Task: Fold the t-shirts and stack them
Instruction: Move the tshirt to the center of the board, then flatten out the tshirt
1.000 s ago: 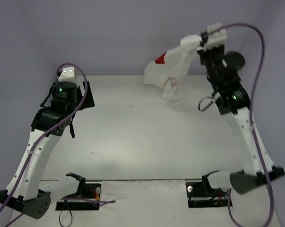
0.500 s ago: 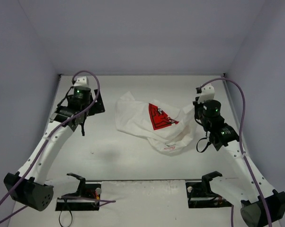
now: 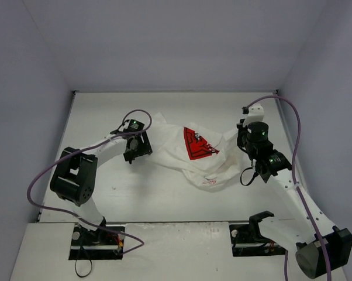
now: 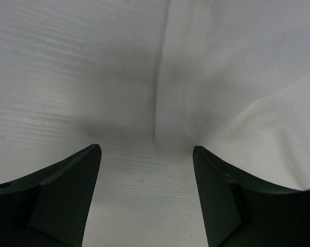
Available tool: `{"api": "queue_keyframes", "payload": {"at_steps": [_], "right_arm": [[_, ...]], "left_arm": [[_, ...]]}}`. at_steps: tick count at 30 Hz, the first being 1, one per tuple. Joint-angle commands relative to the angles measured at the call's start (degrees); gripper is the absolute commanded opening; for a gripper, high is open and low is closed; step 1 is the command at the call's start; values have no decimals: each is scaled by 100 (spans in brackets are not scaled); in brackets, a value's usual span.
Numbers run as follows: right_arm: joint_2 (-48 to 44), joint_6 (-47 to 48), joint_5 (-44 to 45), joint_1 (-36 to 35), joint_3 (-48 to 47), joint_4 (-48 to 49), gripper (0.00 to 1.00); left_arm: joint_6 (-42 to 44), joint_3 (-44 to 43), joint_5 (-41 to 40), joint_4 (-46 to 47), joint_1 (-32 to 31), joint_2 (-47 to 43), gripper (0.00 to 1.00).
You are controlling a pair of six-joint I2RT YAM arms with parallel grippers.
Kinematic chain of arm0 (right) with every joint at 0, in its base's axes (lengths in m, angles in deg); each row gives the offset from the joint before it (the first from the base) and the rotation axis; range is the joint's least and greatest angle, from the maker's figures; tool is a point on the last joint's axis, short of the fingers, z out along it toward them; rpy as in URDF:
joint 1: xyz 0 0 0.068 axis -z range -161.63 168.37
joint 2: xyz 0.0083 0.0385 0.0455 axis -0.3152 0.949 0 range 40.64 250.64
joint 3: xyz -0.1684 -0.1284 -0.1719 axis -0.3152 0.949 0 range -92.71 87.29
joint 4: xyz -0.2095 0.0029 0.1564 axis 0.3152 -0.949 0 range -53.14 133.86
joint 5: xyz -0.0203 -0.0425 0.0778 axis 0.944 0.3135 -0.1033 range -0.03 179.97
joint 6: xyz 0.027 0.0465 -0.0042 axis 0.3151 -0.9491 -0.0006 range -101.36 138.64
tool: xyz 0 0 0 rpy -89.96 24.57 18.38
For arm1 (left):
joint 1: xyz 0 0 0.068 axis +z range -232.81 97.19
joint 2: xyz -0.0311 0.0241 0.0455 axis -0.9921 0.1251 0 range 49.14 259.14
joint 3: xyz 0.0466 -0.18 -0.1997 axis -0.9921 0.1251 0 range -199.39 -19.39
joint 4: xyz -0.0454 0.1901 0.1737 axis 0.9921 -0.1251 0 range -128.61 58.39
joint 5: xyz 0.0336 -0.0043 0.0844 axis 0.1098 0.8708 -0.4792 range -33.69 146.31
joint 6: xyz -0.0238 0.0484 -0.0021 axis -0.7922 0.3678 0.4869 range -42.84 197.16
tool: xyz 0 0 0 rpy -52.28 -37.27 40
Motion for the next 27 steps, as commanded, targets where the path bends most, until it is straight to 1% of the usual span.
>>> {"api": "queue_keyframes", "payload": {"at_steps": [1, 4, 6, 7, 8, 9, 10, 11, 13, 16, 17, 18, 20, 21, 22, 23, 25, 27], "right_arm": [[-14, -74, -76, -9, 34, 429, 0], [3, -66, -53, -9, 74, 412, 0], [31, -64, -35, -8, 74, 428, 0], [58, -51, -21, -1, 67, 421, 0], [64, -48, -18, 0, 59, 420, 0], [119, -27, -18, 0, 16, 434, 0], [209, 6, -18, 0, -37, 438, 0], [311, 51, -4, 0, -139, 433, 0], [513, 283, 31, 6, -431, 435, 0], [825, 633, 95, 34, -1015, 437, 0], [1026, 842, 67, 72, -1434, 438, 0], [1242, 975, 28, 92, -1922, 451, 0], [1635, 1275, -89, 161, -2556, 485, 0], [1840, 1426, -143, 209, -2861, 514, 0], [1909, 1472, -179, 253, -3200, 525, 0], [2109, 1567, -224, 332, -3771, 540, 0], [2577, 1781, -337, 437, -4819, 660, 0], [2922, 1855, -481, 547, -5624, 879, 0]], "left_arm": [[-308, -224, 196, 779, -104, 121, 67], [-410, -352, 378, 822, -280, 408, 61], [-454, -401, 319, 824, -403, 542, 45], [-481, -408, 305, 844, -457, 637, 31], [-487, -409, 302, 855, -469, 712, 28], [-508, -437, 309, 830, -469, 810, 15], [-466, -492, 304, 788, -428, 854, 5], [-347, -634, 292, 659, -350, 860, 1], [-98, -1052, 293, 334, -187, 784, 0], [411, -2190, 354, -360, 177, 423, 0], [652, -2497, 398, -600, 386, 237, 0], [790, -3045, 427, -724, 512, 122, 0], [1140, -4025, 539, -1007, 790, 7, 0], [1291, -4514, 623, -1162, 940, 10, 0], [1366, -4670, 723, -1263, 1049, 50, 0], [1452, -5071, 856, -1355, 1220, 158, 0], [1608, -6105, 1100, -1468, 1473, 466, 0], [1671, -7149, 1299, -1688, 1695, 816, 0]]}}
